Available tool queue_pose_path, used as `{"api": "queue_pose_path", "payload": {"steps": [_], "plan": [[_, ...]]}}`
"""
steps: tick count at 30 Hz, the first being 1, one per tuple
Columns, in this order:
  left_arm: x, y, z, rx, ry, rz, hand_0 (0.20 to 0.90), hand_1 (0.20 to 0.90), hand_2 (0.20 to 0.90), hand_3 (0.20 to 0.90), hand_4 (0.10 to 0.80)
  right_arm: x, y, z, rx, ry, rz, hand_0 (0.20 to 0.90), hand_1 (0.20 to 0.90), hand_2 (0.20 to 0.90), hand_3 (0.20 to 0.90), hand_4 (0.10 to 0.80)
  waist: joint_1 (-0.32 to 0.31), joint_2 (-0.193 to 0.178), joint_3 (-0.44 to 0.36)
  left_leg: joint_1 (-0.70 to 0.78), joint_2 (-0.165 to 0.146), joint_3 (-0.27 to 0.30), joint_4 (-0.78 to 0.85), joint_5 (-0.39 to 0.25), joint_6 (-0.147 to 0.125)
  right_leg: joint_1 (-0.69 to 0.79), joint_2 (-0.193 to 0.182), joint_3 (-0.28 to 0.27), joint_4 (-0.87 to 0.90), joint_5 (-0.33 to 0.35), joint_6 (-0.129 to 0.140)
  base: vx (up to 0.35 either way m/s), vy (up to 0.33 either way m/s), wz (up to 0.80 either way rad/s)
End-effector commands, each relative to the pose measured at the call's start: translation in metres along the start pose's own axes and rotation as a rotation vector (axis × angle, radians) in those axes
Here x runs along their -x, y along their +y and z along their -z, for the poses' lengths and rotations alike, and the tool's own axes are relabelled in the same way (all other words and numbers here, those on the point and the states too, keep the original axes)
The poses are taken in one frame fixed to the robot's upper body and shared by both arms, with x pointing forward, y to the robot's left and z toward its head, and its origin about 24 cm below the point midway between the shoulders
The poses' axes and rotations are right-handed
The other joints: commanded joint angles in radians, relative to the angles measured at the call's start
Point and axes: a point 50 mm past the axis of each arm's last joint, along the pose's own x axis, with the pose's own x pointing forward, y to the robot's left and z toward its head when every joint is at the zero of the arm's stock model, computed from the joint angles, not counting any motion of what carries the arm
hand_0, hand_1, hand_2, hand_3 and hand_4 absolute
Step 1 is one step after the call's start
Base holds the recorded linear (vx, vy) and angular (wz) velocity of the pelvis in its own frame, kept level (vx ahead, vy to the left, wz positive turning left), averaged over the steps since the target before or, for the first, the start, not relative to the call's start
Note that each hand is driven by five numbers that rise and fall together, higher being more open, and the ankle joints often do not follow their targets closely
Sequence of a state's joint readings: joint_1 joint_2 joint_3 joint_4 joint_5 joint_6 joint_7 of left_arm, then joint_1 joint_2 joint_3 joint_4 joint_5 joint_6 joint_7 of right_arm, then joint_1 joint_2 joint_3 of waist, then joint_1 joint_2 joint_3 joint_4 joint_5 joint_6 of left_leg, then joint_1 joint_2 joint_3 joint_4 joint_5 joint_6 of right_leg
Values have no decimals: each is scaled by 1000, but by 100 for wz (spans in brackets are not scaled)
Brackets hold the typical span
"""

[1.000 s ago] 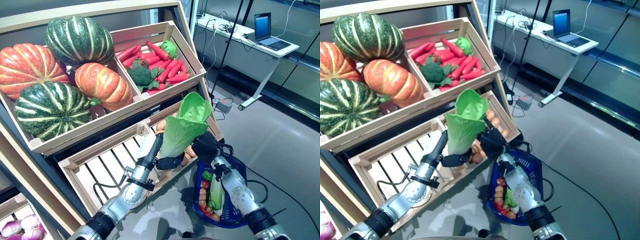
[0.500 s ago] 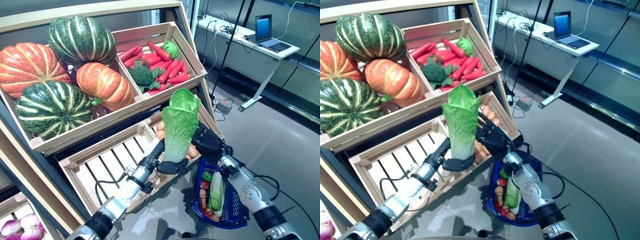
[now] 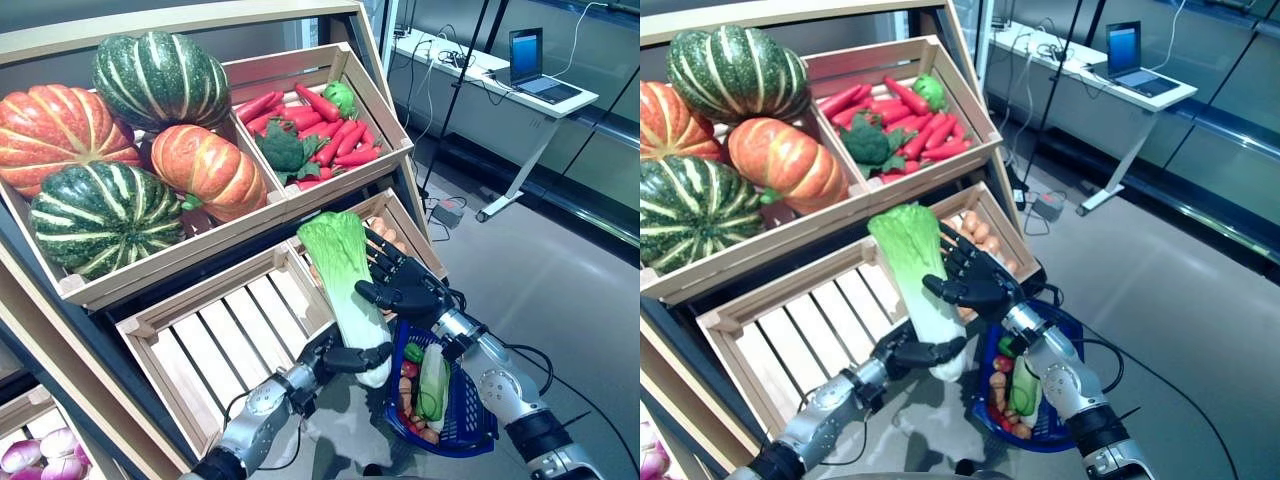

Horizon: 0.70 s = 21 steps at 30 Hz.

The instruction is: Put vegetables into the basket

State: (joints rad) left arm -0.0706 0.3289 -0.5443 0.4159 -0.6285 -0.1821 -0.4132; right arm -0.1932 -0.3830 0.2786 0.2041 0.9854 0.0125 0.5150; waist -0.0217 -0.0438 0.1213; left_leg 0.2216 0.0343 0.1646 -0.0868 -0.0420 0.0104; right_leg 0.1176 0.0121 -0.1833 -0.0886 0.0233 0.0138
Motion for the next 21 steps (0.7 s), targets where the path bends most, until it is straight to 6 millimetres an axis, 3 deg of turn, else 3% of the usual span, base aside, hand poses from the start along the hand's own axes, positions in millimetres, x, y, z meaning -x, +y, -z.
{"api": "queue_pose_path", "payload": {"steps": [1, 7, 16, 21], "plan": [[-27, -16, -40, -125, -156, 184, 300, 300, 300, 300, 400, -30, 21, -58, 30, -263, -181, 900, 900, 900, 900, 800, -20, -13, -38, -30, 1, 10, 0, -32, 24, 64, -27, 28, 11, -61, -5, 3, 15, -7], [-31, -24, -50, -226, -154, 258, 300, 300, 300, 300, 400, -30, 17, -45, 10, -199, -151, 900, 900, 900, 900, 800, -26, -7, -43, -29, 0, 10, 0, -31, 25, 66, -28, 35, 9, -62, -2, 1, 3, -1], [-27, -15, -65, -341, -223, 174, 300, 300, 300, 300, 400, -25, 10, -43, 41, -105, -120, 900, 900, 900, 900, 800, -26, -12, -40, -29, 1, 13, 0, -29, 21, 69, -28, 31, 5, -59, -2, 0, 0, 0], [-21, -9, -94, -537, -376, 62, 300, 300, 300, 300, 400, -15, 1, -24, 63, 67, -84, 900, 900, 900, 900, 800, -24, -20, -40, -33, 2, 8, 0, -24, 18, 68, -28, 27, 1, -57, -3, 0, 0, 0]]}}
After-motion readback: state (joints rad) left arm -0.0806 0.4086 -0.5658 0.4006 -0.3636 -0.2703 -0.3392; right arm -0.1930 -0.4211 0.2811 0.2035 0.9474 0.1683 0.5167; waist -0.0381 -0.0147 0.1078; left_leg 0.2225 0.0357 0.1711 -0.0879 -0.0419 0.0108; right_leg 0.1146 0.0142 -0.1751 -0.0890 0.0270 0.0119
